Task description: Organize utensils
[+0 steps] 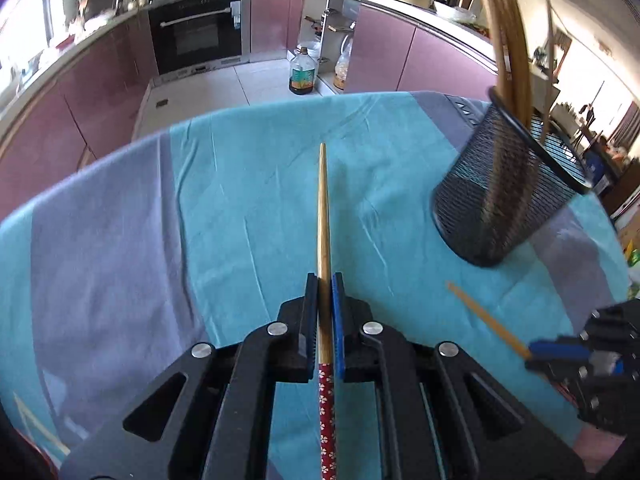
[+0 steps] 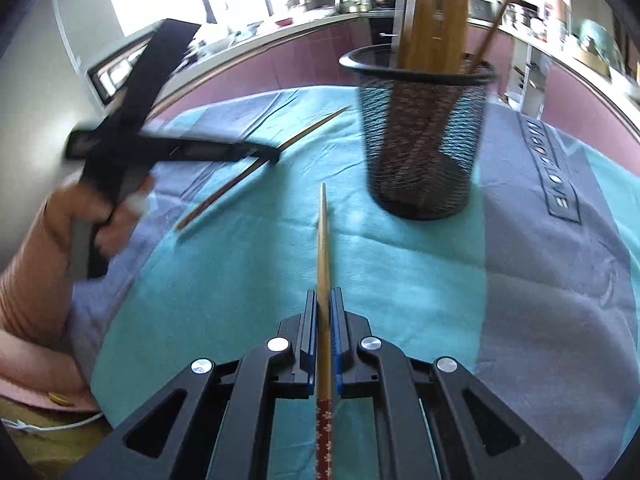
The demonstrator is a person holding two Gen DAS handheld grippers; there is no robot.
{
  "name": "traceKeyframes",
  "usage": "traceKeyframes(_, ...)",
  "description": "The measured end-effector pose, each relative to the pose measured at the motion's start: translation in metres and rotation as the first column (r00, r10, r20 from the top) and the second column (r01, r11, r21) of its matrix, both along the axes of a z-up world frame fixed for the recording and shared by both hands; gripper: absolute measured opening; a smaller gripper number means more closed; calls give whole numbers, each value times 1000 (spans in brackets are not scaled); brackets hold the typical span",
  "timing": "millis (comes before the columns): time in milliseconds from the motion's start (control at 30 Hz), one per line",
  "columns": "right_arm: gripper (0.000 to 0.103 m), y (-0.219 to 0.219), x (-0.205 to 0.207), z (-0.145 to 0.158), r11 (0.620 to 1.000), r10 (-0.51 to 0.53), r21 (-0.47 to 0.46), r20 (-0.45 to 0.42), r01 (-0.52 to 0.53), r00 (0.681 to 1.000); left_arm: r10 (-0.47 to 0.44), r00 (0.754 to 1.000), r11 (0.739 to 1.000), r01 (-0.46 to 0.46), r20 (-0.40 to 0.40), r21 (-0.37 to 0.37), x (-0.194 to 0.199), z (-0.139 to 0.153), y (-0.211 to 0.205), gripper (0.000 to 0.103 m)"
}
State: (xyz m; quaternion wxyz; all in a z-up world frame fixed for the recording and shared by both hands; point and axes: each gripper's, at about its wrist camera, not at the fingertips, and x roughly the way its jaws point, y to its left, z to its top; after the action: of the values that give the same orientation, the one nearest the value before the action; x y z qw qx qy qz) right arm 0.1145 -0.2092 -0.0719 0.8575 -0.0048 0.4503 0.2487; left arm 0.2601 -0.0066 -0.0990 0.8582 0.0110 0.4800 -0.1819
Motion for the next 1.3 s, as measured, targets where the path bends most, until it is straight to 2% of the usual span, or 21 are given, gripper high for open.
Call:
traceKeyframes(100, 5, -3, 0, 2, 1000, -14, 8, 1, 14, 1000, 18, 1000, 999, -19, -20, -43, -29, -3, 6, 7)
traceKeyframes(267, 7, 7, 3, 2, 1000, 19, -23, -2, -19, 1000, 32, 999, 996, -35, -39, -84, -69, -8, 7, 9)
traceKeyframes(367, 14, 10, 7, 3, 999, 28, -22, 6, -28, 1000, 26, 999, 996, -28, -29, -80, -82, -8, 1, 18)
traceKeyframes(400, 18, 13, 7, 3, 999, 32, -26, 12, -32, 999, 27, 999, 997, -29, -25, -77, -82, -8, -1, 23)
traceKeyframes(433, 19, 17, 9, 2, 999, 36, -32, 21, -35, 999, 25, 1000, 997, -26, -17, -68, -83, -5, -5, 26)
traceKeyframes(500, 19, 24, 15, 2, 998, 46, -48, 32, -44, 998, 36, 999, 999, -36, 1, -38, -77, -3, -8, 27)
traceKeyframes(633, 19, 36, 23, 2, 995, 49, -85, 42, -45, 998, 24, 1000, 999, -24, -7, -37, -51, 1, -12, 28)
traceKeyframes(767, 18, 44, 35, -1, 992, 58, -115, 45, -52, 997, 18, 1000, 999, -18, -5, -28, -35, 2, -17, 27)
traceKeyframes(900, 12, 49, 38, -3, 988, 70, -143, 60, -60, 996, 5, 1000, 999, -6, 27, 32, -30, 1, -27, 27)
traceKeyframes(933, 6, 49, 39, -4, 989, 66, -137, 59, -57, 996, 6, 999, 999, -8, 35, 44, -30, 2, -29, 25)
traceKeyframes(967, 5, 48, 40, -4, 991, 60, -125, 53, -53, 997, 12, 999, 998, -15, 43, 56, -30, 2, -31, 23)
traceKeyframes(1000, 4, 46, 41, -4, 993, 55, -106, 44, -50, 998, 17, 999, 998, -20, 45, 58, -31, 1, -32, 16)
traceKeyframes(1067, 4, 40, 43, -5, 997, 40, -72, 33, -37, 999, 27, 999, 999, -29, 41, 40, -33, 1, -32, 8)
traceKeyframes(1167, 4, 30, 45, -5, 1000, 10, -3, 9, -10, 1000, 46, 998, 999, -46, 38, 19, -41, 0, -32, 8)
traceKeyframes(1300, 4, 22, 39, -3, 1000, -2, 11, 4, 1, 1000, 71, 997, 997, -70, 20, -28, -57, -2, -28, 7)
